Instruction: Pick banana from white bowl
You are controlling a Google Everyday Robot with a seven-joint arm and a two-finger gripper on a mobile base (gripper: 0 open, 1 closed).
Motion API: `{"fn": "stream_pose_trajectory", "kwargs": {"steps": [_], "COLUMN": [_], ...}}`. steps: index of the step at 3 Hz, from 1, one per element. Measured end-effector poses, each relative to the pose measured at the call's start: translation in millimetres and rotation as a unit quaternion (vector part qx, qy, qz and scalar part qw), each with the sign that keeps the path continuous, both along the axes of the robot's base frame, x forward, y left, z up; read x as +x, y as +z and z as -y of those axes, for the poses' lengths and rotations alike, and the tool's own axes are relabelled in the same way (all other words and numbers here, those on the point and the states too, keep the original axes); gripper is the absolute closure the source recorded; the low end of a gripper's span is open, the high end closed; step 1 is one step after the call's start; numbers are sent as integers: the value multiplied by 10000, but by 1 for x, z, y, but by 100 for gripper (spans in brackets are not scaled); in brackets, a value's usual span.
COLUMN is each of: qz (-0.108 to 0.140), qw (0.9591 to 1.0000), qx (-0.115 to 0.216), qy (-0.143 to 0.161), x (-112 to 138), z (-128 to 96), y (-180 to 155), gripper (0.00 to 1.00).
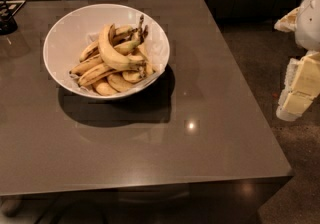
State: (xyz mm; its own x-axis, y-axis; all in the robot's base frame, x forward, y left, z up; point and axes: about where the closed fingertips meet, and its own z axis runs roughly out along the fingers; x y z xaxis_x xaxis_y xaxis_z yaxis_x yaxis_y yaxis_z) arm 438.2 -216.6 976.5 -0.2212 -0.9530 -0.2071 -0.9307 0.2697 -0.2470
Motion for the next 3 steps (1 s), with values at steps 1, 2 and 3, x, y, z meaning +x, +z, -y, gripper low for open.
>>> {"fn": "stream_pose_trajectory", "kwargs": {"steps": [1, 2, 3], "qz": [0, 23, -63], "qw": [10000, 9999, 9986], "qx": [0, -69, -414], "qy": [-1, -156, -337], "x": [0, 1, 5], "z": [0, -7, -37], "y": [0, 4, 14], "gripper": [0, 0, 0]}}
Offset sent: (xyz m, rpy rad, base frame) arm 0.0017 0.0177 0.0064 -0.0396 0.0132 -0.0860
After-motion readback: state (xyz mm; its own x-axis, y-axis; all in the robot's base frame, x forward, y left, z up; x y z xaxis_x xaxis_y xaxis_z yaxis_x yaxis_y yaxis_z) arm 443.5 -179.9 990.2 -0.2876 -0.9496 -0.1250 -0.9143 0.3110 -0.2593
